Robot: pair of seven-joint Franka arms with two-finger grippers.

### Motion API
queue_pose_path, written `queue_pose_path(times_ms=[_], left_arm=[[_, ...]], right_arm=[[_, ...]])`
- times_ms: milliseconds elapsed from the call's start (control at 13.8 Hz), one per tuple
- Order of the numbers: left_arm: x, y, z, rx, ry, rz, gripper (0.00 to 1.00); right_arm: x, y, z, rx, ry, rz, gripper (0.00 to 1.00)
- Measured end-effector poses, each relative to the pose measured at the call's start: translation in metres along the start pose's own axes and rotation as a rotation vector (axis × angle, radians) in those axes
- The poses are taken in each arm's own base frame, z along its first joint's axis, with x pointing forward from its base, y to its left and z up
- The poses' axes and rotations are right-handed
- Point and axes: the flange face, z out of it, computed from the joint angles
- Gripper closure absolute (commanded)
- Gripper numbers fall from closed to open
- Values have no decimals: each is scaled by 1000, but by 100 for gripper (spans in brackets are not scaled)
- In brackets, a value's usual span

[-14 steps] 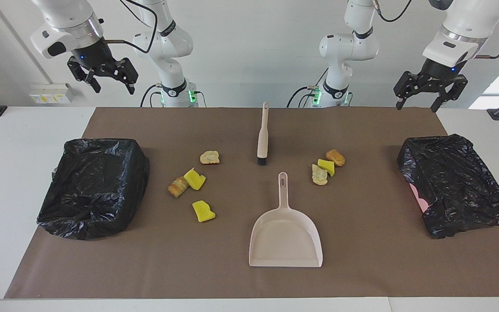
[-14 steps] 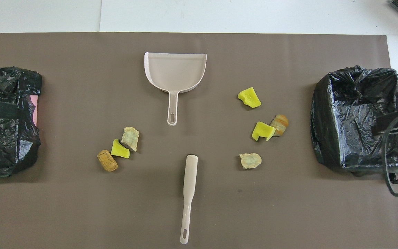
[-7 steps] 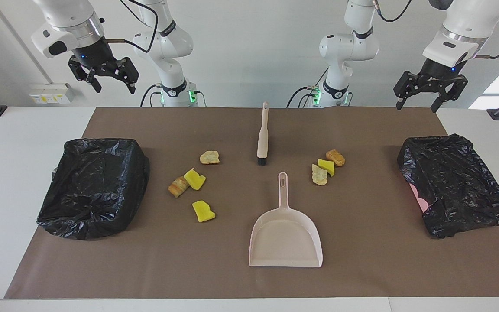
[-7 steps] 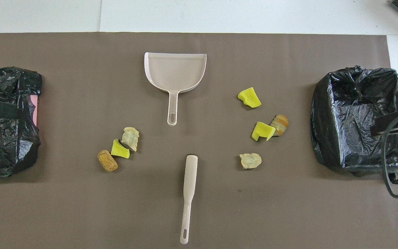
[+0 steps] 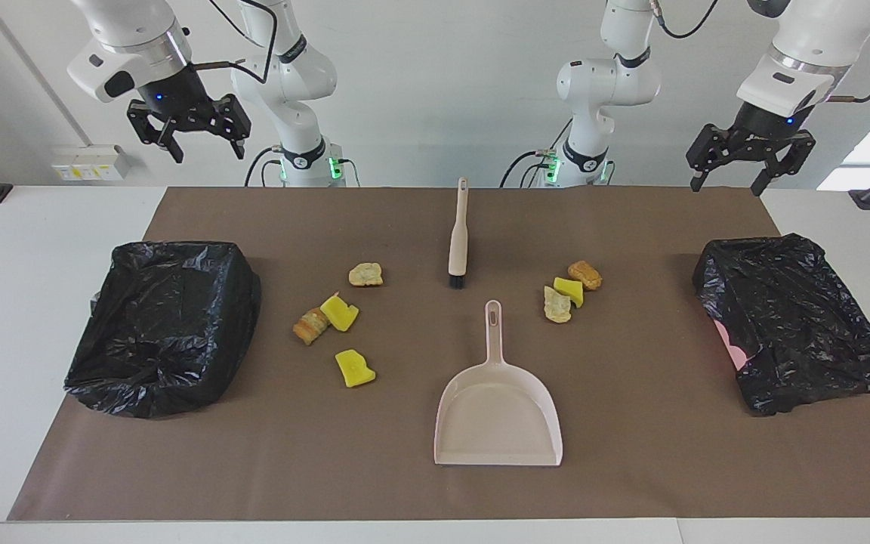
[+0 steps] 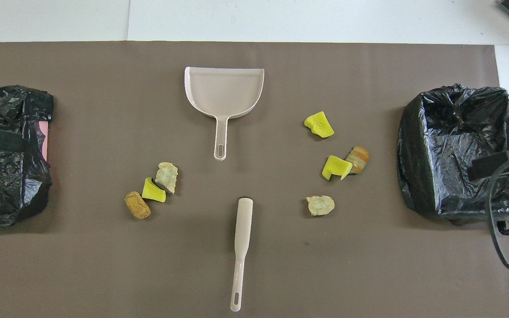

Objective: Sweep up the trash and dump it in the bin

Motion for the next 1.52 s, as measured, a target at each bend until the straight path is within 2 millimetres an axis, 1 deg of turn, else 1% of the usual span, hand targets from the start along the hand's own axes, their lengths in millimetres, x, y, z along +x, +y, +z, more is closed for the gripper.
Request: queue_pose_path(times_ms=[145, 363, 508, 581, 653, 799, 1016, 1089, 1379, 1525], left_arm=[[0, 0, 0, 0, 0, 0, 0], [0, 0, 0, 0, 0, 0, 0], [0, 0, 0, 0, 0, 0, 0], [0, 0, 0, 0, 0, 0, 0], [0, 0, 0, 0, 0, 0, 0], [0, 0, 0, 0, 2, 0, 0], [0, -1, 0, 0, 2, -6, 0], [0, -1, 0, 0, 1, -9, 0], [-2, -1, 1, -1, -11, -12, 0], [-3, -1, 1, -2, -22, -12, 0]], right_arm=[[12, -19, 12, -4, -9, -30, 0], [40, -60, 33, 31, 24, -40, 0], [59, -95, 50, 47, 53, -28, 0], [68, -116, 61, 51, 66, -25, 0], [78, -137, 73, 58, 76, -22, 0], [95, -173, 102, 77, 84, 11, 0], [123, -235, 154, 93, 130, 70, 0], [132, -253, 170, 101, 148, 85, 0], [160, -312, 217, 137, 221, 107, 0], [169, -347, 243, 162, 261, 109, 0]])
